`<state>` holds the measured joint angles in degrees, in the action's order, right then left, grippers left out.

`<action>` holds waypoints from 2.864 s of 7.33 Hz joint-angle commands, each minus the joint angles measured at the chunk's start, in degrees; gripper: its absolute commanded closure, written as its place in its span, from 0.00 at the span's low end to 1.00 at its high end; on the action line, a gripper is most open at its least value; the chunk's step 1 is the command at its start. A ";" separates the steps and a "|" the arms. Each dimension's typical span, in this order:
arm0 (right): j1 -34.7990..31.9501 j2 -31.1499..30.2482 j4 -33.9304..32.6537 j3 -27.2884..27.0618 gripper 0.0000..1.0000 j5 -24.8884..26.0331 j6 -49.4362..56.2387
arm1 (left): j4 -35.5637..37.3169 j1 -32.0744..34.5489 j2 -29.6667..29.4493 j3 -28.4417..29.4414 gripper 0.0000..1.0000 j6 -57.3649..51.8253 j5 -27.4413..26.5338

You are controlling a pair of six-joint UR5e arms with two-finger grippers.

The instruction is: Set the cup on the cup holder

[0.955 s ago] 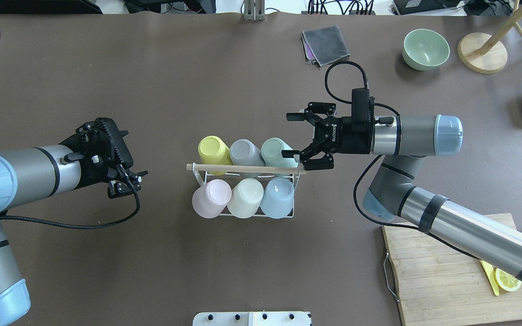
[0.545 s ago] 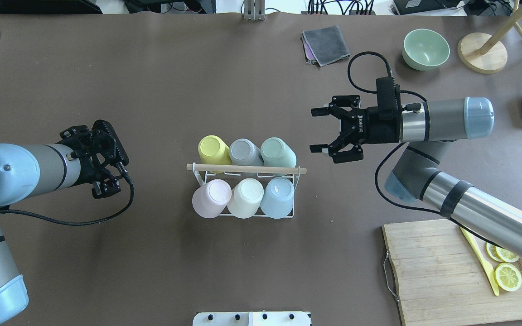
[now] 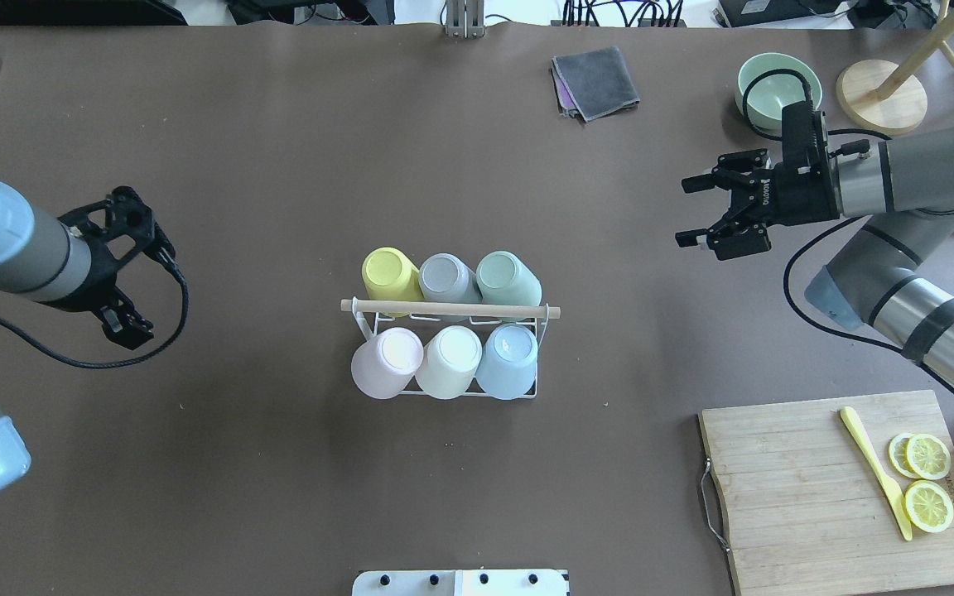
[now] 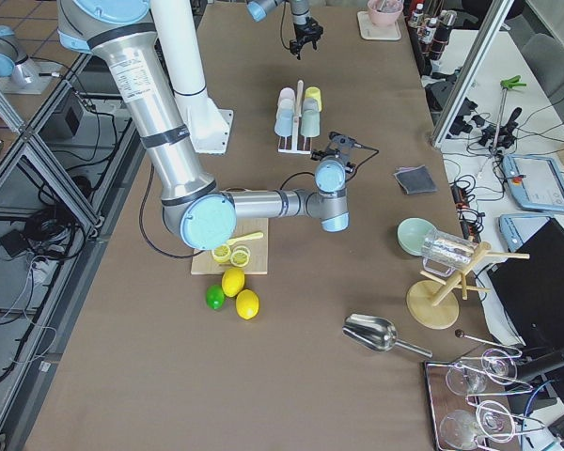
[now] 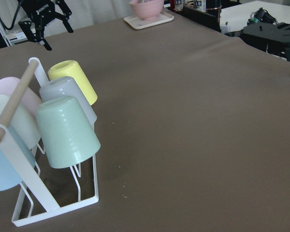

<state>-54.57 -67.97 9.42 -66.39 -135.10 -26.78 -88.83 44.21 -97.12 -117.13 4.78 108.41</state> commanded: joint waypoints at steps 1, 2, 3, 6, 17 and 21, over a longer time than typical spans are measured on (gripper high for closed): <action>-4.39 -3.99 -10.69 -0.58 0.00 -1.91 0.58 | 0.41 14.52 2.01 4.27 0.01 -0.56 11.19; -5.71 -5.49 -15.52 -0.58 0.00 -3.75 0.67 | 0.06 19.63 5.68 4.89 0.02 -0.56 13.82; -8.51 -6.90 -21.75 -0.66 0.00 -5.77 0.59 | 0.23 24.91 6.41 7.07 0.01 -0.56 14.63; -15.03 -11.55 -41.69 -5.92 0.00 -8.70 1.64 | -0.03 37.14 13.51 9.64 0.02 -0.65 17.25; -31.12 -17.64 -108.62 -21.57 0.00 4.67 21.15 | 0.59 54.75 22.59 17.71 0.02 -9.18 22.64; -34.27 -18.94 -108.91 -25.60 0.00 3.27 21.15 | -0.03 54.58 22.33 19.05 0.02 -7.68 22.55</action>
<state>-87.27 -86.16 -99.42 -89.77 -131.46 -5.70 -88.70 98.94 -74.67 -98.02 -2.70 131.03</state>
